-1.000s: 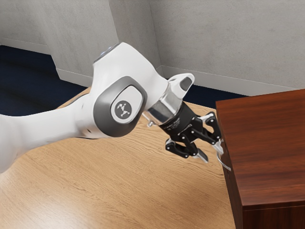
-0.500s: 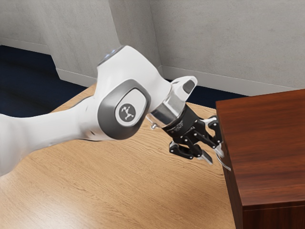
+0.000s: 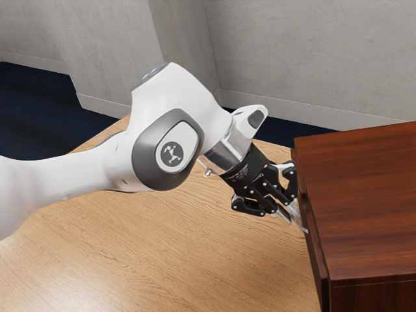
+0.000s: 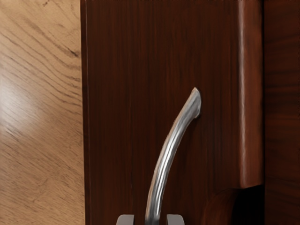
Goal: Pull the drawer handle with one arm to open the drawer
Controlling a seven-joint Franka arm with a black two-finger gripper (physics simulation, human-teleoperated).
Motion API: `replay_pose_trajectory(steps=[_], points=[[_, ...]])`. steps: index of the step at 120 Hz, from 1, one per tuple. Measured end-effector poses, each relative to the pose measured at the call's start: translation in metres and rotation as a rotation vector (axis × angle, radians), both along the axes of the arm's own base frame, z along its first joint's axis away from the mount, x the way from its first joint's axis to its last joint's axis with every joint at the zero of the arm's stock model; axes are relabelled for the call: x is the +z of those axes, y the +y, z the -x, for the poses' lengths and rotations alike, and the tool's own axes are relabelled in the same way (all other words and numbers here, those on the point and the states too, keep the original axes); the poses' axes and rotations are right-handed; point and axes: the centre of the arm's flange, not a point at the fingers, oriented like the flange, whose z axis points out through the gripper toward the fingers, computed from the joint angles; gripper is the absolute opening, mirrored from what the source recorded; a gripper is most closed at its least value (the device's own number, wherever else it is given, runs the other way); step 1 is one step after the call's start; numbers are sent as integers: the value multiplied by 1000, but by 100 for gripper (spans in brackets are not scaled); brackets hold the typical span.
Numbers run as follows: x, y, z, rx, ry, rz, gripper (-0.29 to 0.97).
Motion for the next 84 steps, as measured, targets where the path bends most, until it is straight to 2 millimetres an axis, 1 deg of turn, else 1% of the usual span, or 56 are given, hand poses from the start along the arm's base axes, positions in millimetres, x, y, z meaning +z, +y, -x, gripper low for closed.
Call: replay_pose_trajectory(steps=[40, 84], points=[[-4, 5, 2, 5, 11, -4, -3], [0, 24, 6, 30, 10, -6, -3]])
